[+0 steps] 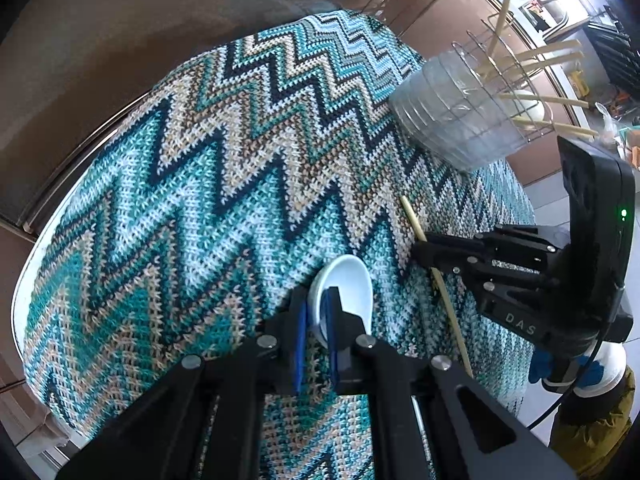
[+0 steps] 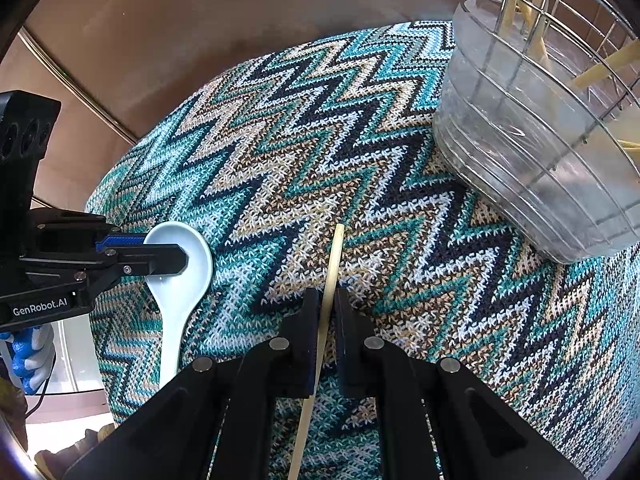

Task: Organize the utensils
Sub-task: 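Lift the spoon with the left tool while the right tool lifts its chopstick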

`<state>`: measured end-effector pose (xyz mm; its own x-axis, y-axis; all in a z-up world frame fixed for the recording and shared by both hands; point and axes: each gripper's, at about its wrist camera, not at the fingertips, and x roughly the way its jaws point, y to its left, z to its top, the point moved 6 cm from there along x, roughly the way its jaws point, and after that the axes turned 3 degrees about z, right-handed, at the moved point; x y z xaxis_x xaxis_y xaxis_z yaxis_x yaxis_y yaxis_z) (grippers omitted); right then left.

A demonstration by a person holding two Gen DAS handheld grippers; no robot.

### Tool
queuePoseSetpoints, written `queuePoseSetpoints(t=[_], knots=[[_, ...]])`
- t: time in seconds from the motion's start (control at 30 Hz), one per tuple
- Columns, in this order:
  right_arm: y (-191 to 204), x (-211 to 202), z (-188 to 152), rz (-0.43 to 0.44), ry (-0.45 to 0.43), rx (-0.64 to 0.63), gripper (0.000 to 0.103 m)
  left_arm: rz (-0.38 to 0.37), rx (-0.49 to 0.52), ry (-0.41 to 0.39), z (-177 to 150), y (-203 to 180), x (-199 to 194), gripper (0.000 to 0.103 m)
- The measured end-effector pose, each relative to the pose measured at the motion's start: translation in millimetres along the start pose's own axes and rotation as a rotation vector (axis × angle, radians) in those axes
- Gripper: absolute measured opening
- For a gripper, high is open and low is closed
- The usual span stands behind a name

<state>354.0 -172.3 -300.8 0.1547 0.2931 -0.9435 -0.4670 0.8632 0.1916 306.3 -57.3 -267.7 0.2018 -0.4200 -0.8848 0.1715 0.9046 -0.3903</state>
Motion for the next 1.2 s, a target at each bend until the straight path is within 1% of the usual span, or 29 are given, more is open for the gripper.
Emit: queuePoseSetpoints(t=[0.3,0.33,0.5,0.8,0.9,1.2], knots=[[-2,-8,-2,-0.017,-0.025,-0.004,0.007,0.014,0.017,-0.018,3,2,-4,0.008],[-2,-10,-3,-0.018,-0.027,-0.005,0.007,0.028,0.018,-0.013,2,3,-5,0.008],[3,-24,-6,-0.021,-0.054,-0.010,0.006,0.047,0.028,-0.036,2,3,-12,0.008],[14,-62,-18,-0.031,-0.121,-0.016,0.006,0.078,0.037,-0.095,0,0,-30,0.007],[14,-71,-23,-0.032,-0.139,-0.014,0.006,0.096,0.044,-0.123,0,0,-40,0.007],[20,-118,-44,-0.044,-0.210,-0.017,0.006,0.127,0.077,-0.210,-1,-12,-68,0.007]])
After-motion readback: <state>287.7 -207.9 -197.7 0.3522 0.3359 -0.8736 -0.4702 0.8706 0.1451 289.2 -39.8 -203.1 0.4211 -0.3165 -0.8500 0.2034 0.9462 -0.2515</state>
